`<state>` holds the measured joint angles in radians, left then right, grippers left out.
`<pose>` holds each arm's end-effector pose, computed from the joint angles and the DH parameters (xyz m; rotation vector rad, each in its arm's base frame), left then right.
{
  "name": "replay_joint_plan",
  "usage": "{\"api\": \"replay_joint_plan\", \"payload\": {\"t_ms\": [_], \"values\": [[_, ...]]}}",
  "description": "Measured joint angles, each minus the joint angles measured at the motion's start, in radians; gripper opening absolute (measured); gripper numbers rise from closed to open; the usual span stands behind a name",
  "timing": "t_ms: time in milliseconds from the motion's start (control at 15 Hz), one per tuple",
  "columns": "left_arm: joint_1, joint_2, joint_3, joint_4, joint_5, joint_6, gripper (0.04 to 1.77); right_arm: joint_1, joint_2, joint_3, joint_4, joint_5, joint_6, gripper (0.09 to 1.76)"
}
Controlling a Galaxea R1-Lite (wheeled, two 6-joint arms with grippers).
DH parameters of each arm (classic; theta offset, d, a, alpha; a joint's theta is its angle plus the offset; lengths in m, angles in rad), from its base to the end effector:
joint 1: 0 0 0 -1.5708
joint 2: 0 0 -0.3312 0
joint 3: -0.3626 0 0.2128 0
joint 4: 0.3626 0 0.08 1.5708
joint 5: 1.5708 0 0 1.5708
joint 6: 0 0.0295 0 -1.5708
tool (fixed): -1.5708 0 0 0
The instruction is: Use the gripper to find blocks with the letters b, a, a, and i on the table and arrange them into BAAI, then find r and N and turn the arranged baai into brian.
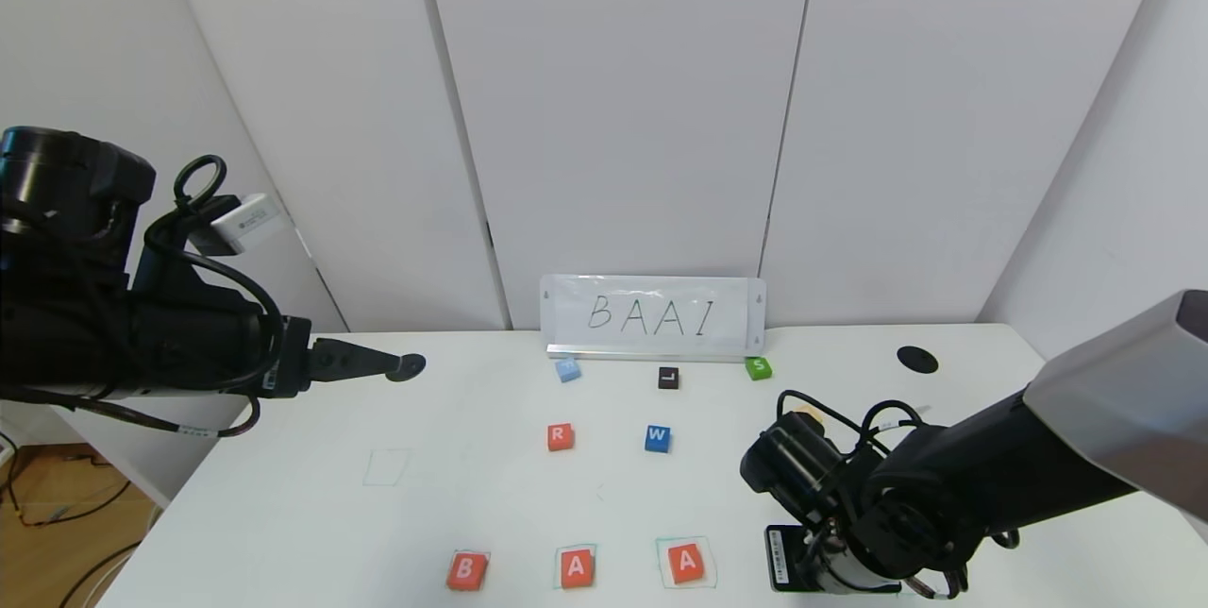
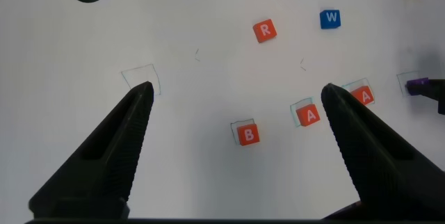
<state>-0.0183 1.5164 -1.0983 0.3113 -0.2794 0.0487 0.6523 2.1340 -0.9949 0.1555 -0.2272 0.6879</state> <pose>0.2751 -0.0132 0.2467 -0.0491 0.7184 -0.3018 0.2888 0.2122 0.0263 0.0453 1.2144 -0.0545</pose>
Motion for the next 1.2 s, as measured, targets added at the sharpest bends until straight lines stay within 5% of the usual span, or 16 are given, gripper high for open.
{"api": "replay_joint_plan", "payload": {"t_ms": [1200], "values": [[0.0, 0.0, 0.0, 0.0, 0.0, 0.0, 1.72, 0.0, 0.017, -0.011, -0.022, 0.008, -0.028, 0.55]]}}
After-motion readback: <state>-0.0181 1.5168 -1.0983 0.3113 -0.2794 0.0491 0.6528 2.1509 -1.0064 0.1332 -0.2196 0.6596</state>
